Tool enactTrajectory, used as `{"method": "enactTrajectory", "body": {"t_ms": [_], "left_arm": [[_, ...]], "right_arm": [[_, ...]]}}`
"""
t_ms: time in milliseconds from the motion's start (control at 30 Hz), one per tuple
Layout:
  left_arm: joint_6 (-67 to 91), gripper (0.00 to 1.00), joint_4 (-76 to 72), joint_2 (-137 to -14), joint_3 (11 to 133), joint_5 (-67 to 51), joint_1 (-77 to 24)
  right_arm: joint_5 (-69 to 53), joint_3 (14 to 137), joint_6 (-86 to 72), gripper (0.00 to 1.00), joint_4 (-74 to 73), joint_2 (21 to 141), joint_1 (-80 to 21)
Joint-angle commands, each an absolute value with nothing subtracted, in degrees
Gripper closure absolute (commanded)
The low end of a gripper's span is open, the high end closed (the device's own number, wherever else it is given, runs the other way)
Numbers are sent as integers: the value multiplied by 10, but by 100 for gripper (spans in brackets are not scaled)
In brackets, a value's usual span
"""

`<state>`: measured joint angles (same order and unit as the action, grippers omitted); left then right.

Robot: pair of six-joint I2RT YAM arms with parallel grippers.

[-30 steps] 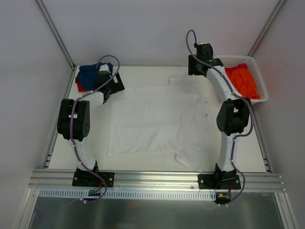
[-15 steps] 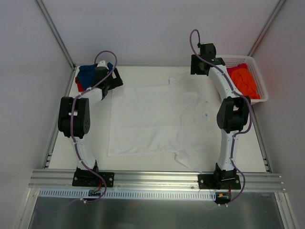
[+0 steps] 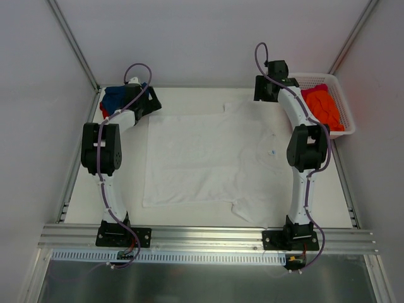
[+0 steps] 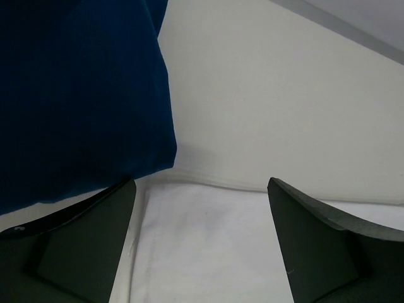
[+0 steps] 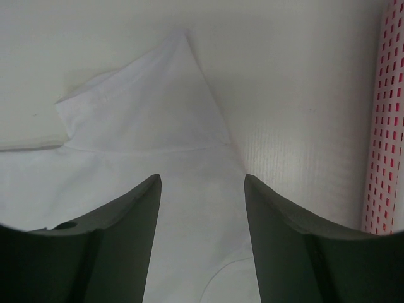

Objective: Fold and stack the t-shirts
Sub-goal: Flatten the tshirt out

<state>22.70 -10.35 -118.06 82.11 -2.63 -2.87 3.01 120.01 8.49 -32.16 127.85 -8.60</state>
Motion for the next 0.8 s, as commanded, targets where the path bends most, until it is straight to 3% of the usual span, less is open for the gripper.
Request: {"method": "enactTrajectory", "body": {"t_ms": [0, 767], "left_arm": [[245, 13, -84, -1181, 842, -38, -24], [279, 20, -20, -1210, 863, -51, -21]], "right_arm": [[6, 1229, 69, 41, -321, 1281, -77], [-97, 1262, 13, 40, -315, 1332, -37]]}}
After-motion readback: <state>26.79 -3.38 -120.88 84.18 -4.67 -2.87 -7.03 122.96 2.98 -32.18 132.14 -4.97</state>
